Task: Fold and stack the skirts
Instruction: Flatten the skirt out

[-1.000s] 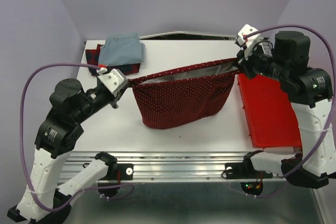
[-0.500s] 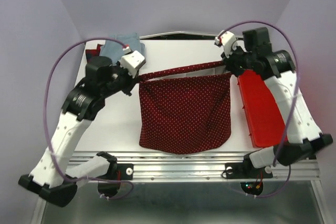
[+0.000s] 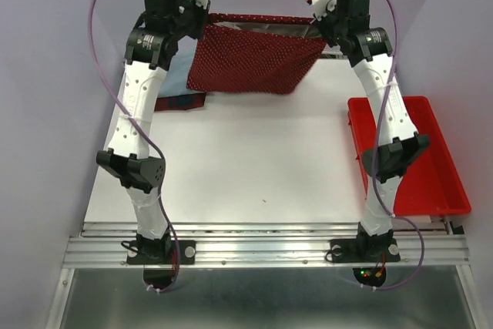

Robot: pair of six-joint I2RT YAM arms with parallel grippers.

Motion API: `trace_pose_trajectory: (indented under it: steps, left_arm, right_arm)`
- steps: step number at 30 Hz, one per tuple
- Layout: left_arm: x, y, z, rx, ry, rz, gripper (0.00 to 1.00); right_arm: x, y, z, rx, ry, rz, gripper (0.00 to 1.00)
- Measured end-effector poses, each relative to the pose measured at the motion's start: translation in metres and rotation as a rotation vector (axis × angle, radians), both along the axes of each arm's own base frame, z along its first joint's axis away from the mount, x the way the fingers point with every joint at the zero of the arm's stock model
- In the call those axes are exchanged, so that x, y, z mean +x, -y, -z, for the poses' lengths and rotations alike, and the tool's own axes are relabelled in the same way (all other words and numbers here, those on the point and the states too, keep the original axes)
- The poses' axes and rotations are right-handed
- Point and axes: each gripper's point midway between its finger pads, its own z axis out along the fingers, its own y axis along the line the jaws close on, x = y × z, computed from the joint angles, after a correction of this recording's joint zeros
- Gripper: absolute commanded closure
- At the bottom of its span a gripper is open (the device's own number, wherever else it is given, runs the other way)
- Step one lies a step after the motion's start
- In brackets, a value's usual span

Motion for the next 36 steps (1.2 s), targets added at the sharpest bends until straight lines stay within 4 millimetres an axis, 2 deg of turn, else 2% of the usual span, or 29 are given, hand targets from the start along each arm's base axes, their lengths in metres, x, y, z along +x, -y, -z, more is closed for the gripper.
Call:
trace_pose_trajectory:
  steps: [2, 3, 4, 6, 7, 8, 9, 10, 11, 13, 14, 15, 16, 17, 18, 19, 20, 22, 23, 25, 27, 28, 31, 33, 34, 35, 36]
  left_arm:
    - [-0.012, 0.001, -0.012, -0.009, 0.028, 0.03, 1.0]
    - [-0.019, 0.002, -0.013, -0.012, 0.04, 0.047, 1.0]
    - [-0.033, 0.001, -0.005, -0.01, 0.04, 0.07, 1.0]
    - [-0.061, -0.003, 0.034, 0.007, -0.017, 0.103, 1.0]
    - [-0.074, -0.005, 0.056, 0.017, -0.055, 0.117, 1.0]
    - [-0.081, -0.005, 0.07, 0.021, -0.073, 0.129, 1.0]
    - [-0.088, -0.006, 0.099, 0.033, -0.12, 0.141, 1.0]
    - [-0.088, -0.005, 0.113, 0.038, -0.132, 0.147, 1.0]
    - [-0.089, -0.006, 0.146, 0.052, -0.175, 0.151, 1.0]
    - [-0.095, -0.011, 0.206, 0.082, -0.283, 0.151, 1.0]
    - [-0.1, -0.013, 0.233, 0.099, -0.338, 0.154, 1.0]
    - [-0.109, -0.015, 0.27, 0.121, -0.423, 0.161, 1.0]
    - [-0.116, -0.016, 0.293, 0.134, -0.475, 0.17, 1.0]
    - [-0.126, -0.018, 0.318, 0.15, -0.537, 0.184, 1.0]
    - [-0.137, -0.018, 0.337, 0.161, -0.584, 0.202, 1.0]
    - [-0.146, -0.019, 0.349, 0.168, -0.616, 0.22, 1.0]
    - [-0.153, -0.019, 0.355, 0.17, -0.636, 0.232, 1.0]
    - [-0.166, -0.018, 0.366, 0.181, -0.657, 0.268, 1.0]
    - [-0.173, -0.019, 0.37, 0.189, -0.66, 0.284, 1.0]
    - [-0.184, -0.022, 0.371, 0.204, -0.655, 0.302, 0.98]
    - [-0.195, -0.025, 0.368, 0.22, -0.64, 0.324, 0.86]
    - [-0.201, -0.026, 0.364, 0.231, -0.626, 0.337, 0.68]
    - [-0.217, -0.026, 0.356, 0.261, -0.595, 0.37, 0.46]
    - [-0.23, -0.024, 0.349, 0.277, -0.577, 0.398, 0.38]
    - [-0.234, -0.023, 0.344, 0.284, -0.562, 0.412, 0.28]
    - [-0.24, -0.02, 0.337, 0.292, -0.538, 0.435, 0.26]
    - [-0.244, -0.018, 0.332, 0.298, -0.52, 0.447, 0.17]
  right_arm:
    - [-0.005, -0.001, -0.006, 0.024, 0.025, -0.006, 0.95]
    - [-0.01, -0.002, -0.008, 0.038, 0.03, -0.013, 0.92]
    - [-0.017, -0.002, -0.009, 0.045, 0.032, -0.021, 0.91]
    - [-0.036, -0.005, -0.001, 0.07, 0.019, -0.059, 0.89]
    - [-0.047, -0.007, 0.008, 0.078, -0.006, -0.081, 0.88]
    - [-0.056, -0.009, 0.024, 0.083, -0.033, -0.105, 0.88]
    - [-0.066, -0.01, 0.043, 0.084, -0.079, -0.121, 0.88]
    - [-0.072, -0.012, 0.06, 0.084, -0.115, -0.133, 0.88]
    - [-0.077, -0.015, 0.096, 0.088, -0.187, -0.15, 0.88]
    - [-0.087, -0.018, 0.149, 0.085, -0.31, -0.167, 0.89]
    - [-0.098, -0.021, 0.202, 0.081, -0.443, -0.181, 0.89]
    - [-0.103, -0.022, 0.223, 0.083, -0.495, -0.187, 0.89]
    - [-0.119, -0.022, 0.27, 0.08, -0.621, -0.194, 0.9]
    - [-0.132, -0.022, 0.294, 0.081, -0.691, -0.198, 0.9]
    - [-0.156, -0.02, 0.328, 0.08, -0.795, -0.203, 0.9]
    - [-0.177, -0.018, 0.346, 0.085, -0.871, -0.209, 0.88]
    - [-0.191, -0.018, 0.356, 0.088, -0.917, -0.216, 0.87]
    - [-0.219, -0.02, 0.365, 0.092, -0.989, -0.239, 0.82]
    - [-0.226, -0.021, 0.365, 0.091, -0.998, -0.252, 0.79]
    - [-0.236, -0.023, 0.356, 0.089, -0.994, -0.279, 0.61]
    - [-0.242, -0.026, 0.344, 0.083, -0.971, -0.306, 0.4]
    - [-0.245, -0.027, 0.337, 0.076, -0.959, -0.321, 0.3]
    - [-0.256, -0.03, 0.327, 0.051, -0.945, -0.355, 0.22]
    - [-0.267, -0.032, 0.324, 0.034, -0.962, -0.377, 0.21]
    - [-0.273, -0.034, 0.321, 0.024, -0.972, -0.39, 0.2]
    - [-0.277, -0.036, 0.32, 0.027, -0.981, -0.401, 0.18]
    - [-0.282, -0.039, 0.318, 0.024, -0.992, -0.416, 0.16]
